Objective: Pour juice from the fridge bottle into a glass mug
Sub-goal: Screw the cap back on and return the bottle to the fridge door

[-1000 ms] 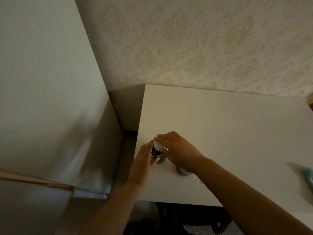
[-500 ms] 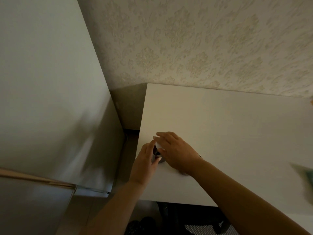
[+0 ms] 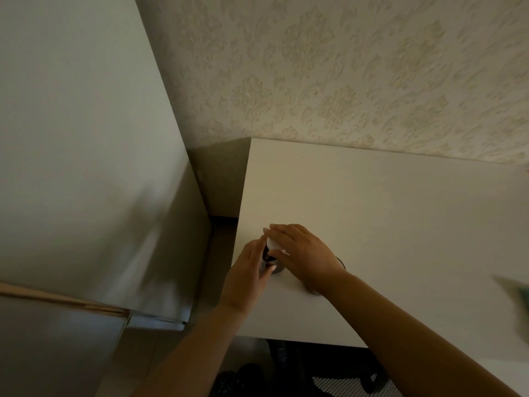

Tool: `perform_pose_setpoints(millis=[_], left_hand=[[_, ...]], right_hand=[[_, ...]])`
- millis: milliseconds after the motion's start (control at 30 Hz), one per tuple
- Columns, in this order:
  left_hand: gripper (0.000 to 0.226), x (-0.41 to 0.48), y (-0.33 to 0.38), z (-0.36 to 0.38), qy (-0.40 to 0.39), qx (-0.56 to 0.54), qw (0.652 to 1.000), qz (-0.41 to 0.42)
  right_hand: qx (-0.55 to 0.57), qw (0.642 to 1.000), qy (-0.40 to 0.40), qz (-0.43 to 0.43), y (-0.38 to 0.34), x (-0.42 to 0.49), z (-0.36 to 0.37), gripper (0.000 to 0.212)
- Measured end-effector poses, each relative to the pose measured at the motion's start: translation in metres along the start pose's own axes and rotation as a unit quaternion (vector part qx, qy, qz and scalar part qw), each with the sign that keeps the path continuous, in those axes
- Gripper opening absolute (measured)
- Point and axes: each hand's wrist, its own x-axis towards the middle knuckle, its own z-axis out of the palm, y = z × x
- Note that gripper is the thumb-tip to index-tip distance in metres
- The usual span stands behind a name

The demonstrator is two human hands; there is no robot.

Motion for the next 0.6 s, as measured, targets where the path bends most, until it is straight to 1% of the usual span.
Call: perform_pose_setpoints(millis=[67, 167, 333, 467, 600], left_hand=[[0.06, -0.001, 0.0, -0.002, 0.0, -0.003, 1.0, 0.008], [0.063, -0.002, -0.004, 0.0, 0.002, 0.004, 1.0, 0.017], [0.066, -0.003, -0.01, 0.002, -0.014, -0.007, 1.0, 0.021], [0.06, -0.003, -0.01, 0.003, -0.013, -0.042, 0.999, 0.018], [0.053, -0.006, -0.013, 0.004, -0.004, -0.062, 0.998, 0.016]], right_hand=[[0.008, 1.0, -0.015, 0.018, 0.0, -0.004, 0.0, 0.053], [0.017, 0.999, -0.024, 0.036, -0.001, -0.011, 0.005, 0.058], [0.077, 0.995, 0.001, 0.07, -0.001, -0.014, 0.016, 0.068], [0.126, 0.985, 0.007, 0.122, 0.001, -0.018, 0.026, 0.079], [0.143, 0.982, 0.015, 0.124, -0.001, -0.022, 0.029, 0.079]])
